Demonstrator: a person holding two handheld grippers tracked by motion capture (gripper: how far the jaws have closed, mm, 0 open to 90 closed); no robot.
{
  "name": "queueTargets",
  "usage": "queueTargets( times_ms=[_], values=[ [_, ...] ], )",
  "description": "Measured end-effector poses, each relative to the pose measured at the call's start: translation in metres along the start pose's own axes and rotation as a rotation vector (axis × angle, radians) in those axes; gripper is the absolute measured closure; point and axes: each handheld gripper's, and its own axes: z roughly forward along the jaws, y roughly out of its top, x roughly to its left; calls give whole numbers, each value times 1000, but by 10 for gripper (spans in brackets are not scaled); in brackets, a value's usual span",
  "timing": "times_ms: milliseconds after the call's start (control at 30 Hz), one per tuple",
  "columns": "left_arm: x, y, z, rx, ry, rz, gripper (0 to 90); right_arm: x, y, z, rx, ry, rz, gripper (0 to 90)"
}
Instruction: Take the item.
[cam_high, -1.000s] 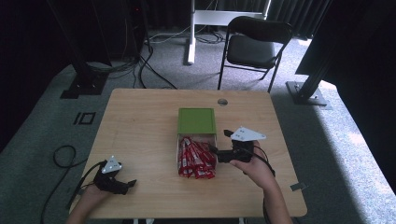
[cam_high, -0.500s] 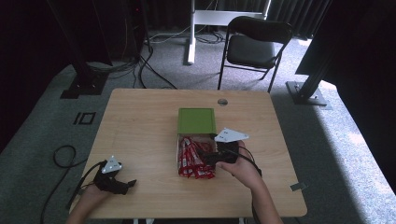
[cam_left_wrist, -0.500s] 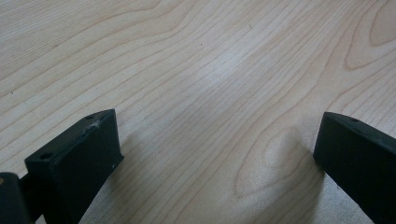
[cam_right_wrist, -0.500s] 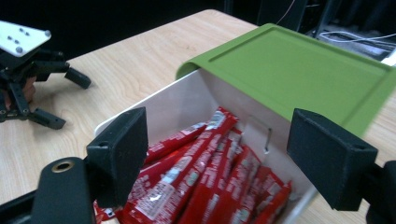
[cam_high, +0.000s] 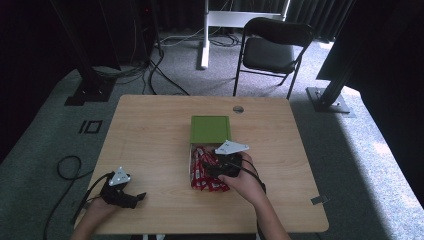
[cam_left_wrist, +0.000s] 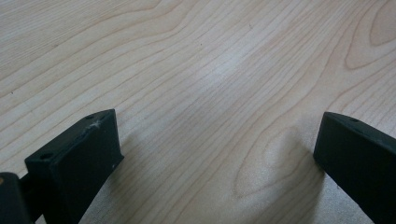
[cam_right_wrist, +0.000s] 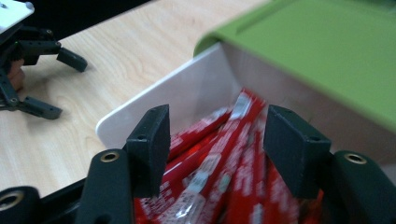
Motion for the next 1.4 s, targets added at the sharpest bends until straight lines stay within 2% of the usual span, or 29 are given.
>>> queueTargets(
  times_ms=[67, 100, 300, 367, 467, 567, 667, 867, 1000, 1200, 1267, 1333, 1367, 1400],
  values=[
    [0, 0, 0, 0, 0, 0, 15, 1, -1, 5, 14, -39, -9, 487],
    [0, 0, 0, 0, 0, 0, 15, 2, -1, 7, 20, -39, 7, 521],
    [0, 0, 0, 0, 0, 0, 15, 6, -2, 17, 41, -96, 11, 618],
    [0, 0, 0, 0, 0, 0, 15, 7, -2, 18, 43, -89, 34, 639],
    [0, 0, 0, 0, 0, 0, 15, 9, -1, 22, 62, -115, 38, 643],
    [0, 0, 0, 0, 0, 0, 15, 11, 0, 25, 79, -113, 41, 643],
    [0, 0, 0, 0, 0, 0, 15, 12, 0, 31, 107, -133, 39, 634],
    [0, 0, 0, -1, 0, 0, 15, 12, -3, 38, 116, -127, 64, 628],
    [0, 0, 0, -1, 0, -1, 15, 14, 1, 44, 155, -137, 19, 603],
    [0, 0, 0, 0, -1, -1, 15, 9, 7, 49, 167, -114, 71, 597],
    [0, 0, 0, 0, -1, -1, 15, 8, 10, 53, 178, -130, 61, 666],
    [0, 0, 0, 0, -1, -1, 15, 9, 10, 54, 175, -137, 59, 666],
    [0, 0, 0, 0, -1, -2, 15, 9, 9, 53, 160, -154, 48, 797],
    [0, 0, 0, 0, -1, -1, 14, 8, 9, 52, 149, -146, 62, 833]
  ],
)
